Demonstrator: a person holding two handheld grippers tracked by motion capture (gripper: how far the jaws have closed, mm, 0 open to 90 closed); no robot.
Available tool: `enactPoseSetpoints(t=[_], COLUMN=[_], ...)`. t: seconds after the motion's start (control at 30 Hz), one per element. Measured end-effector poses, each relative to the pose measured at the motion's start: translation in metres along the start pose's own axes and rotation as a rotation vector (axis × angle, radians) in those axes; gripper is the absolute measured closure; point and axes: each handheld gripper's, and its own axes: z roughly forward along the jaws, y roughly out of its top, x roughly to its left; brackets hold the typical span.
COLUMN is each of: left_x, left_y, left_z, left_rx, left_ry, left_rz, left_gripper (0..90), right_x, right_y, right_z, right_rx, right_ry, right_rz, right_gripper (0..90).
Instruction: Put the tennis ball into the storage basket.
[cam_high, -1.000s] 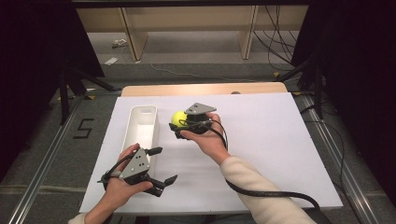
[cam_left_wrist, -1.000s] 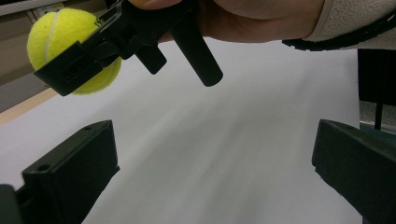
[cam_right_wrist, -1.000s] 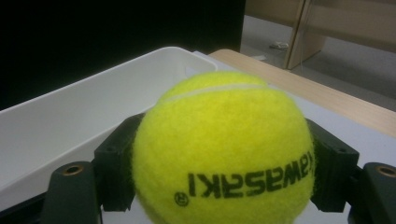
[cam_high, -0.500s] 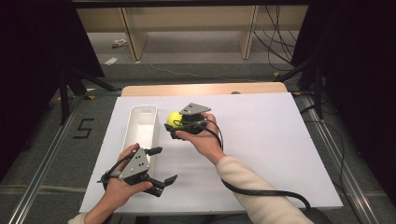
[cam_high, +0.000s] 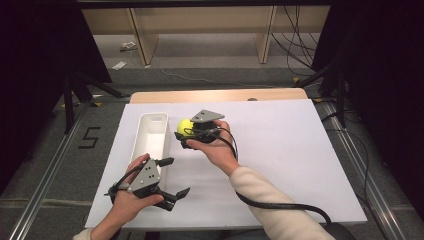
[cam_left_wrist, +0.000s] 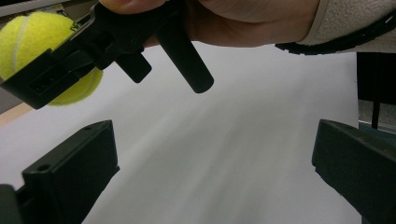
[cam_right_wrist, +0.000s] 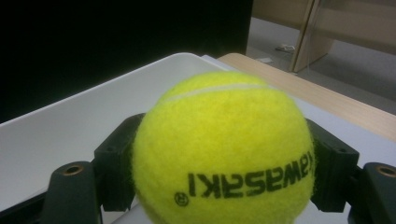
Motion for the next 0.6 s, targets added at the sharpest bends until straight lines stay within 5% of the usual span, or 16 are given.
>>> enactPoseSetpoints(t=[0.6], left_x=[-0.0002], left_y=[0.0002], left_z=[0.0000], left_rx=[-0.002], left_ry=[-0.002], left_rz=[0.001], left_gripper=[0.0], right_x=[0.0031], right_y=[0.0066], right_z=[0.0037], right_rx=[0.000], right_ry=[0.005], right_rz=[-0.013], right_gripper=[26.4])
